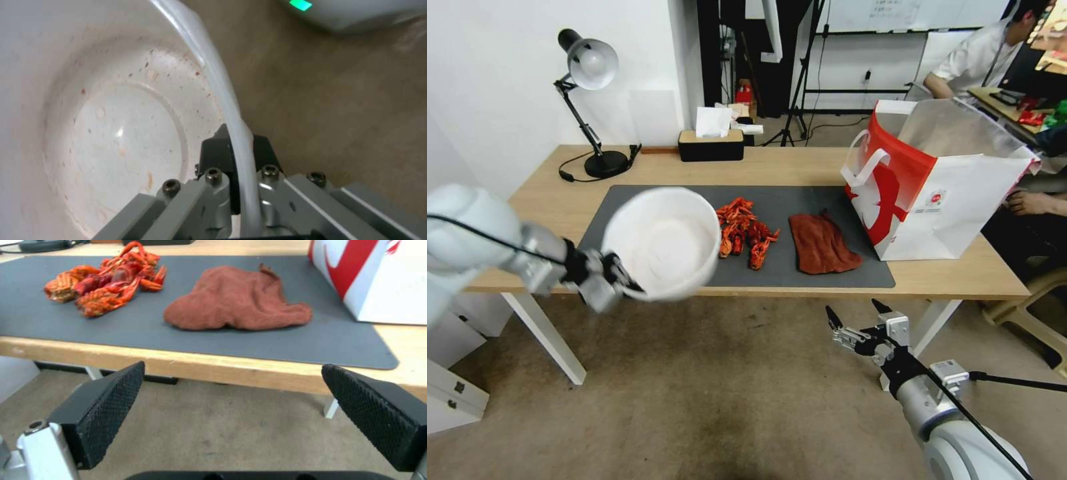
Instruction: Sweep shrimp from table into container with towel, then put container into takeout bag.
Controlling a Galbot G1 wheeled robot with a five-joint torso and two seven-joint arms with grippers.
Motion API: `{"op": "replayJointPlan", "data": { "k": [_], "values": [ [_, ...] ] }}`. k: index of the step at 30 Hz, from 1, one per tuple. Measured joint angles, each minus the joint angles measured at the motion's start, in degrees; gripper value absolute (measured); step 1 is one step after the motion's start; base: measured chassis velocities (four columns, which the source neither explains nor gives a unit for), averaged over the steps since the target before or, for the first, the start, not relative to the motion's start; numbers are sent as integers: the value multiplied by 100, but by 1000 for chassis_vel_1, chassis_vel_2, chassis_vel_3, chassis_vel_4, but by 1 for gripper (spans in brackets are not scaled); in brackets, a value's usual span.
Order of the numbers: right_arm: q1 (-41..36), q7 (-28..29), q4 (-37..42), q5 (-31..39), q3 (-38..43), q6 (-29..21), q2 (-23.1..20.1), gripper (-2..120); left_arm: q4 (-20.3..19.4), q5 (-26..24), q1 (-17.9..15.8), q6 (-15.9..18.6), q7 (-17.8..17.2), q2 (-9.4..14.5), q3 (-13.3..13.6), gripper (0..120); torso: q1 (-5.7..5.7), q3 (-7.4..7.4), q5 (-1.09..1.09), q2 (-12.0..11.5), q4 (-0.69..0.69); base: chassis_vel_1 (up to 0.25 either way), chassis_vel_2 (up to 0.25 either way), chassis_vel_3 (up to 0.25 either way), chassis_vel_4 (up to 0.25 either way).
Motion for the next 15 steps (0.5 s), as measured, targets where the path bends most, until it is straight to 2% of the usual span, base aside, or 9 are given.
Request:
{"op": "replayJointPlan", "data": {
  "k": [2,4,6,8,10,11,14,15],
  "values": [
    [23,67,14,98,71,0,-45,100,-391,147,316,-120,377,-2,12,0,0,0,2,0,2,0,0,0,0],
    [28,81,18,115,95,0,-54,100,-460,215,414,-165,438,-9,14,0,0,0,2,0,2,0,0,0,0],
    [30,117,48,154,156,0,-56,100,-579,590,823,-372,558,-151,33,0,0,0,1,0,2,0,0,0,0],
    [25,124,61,157,164,0,-52,100,-578,699,923,-424,591,-219,39,0,0,0,0,0,2,0,0,0,0],
    [-2,139,104,158,174,0,-20,100,-441,1228,1288,-583,646,-555,116,0,0,0,2,0,1,0,0,0,0],
    [-2,139,104,158,174,0,-20,100,-441,1228,1288,-583,646,-555,116,0,0,0,2,0,1,0,0,0,0],
    [-33,183,210,198,172,0,5,100,23,1885,1467,-693,530,-1045,341,0,0,1,-1,-1,1,0,0,0,0],
    [-33,183,210,198,172,0,5,100,23,1885,1467,-693,530,-1045,341,0,0,1,-1,-1,1,0,0,0,0]
  ]
}}
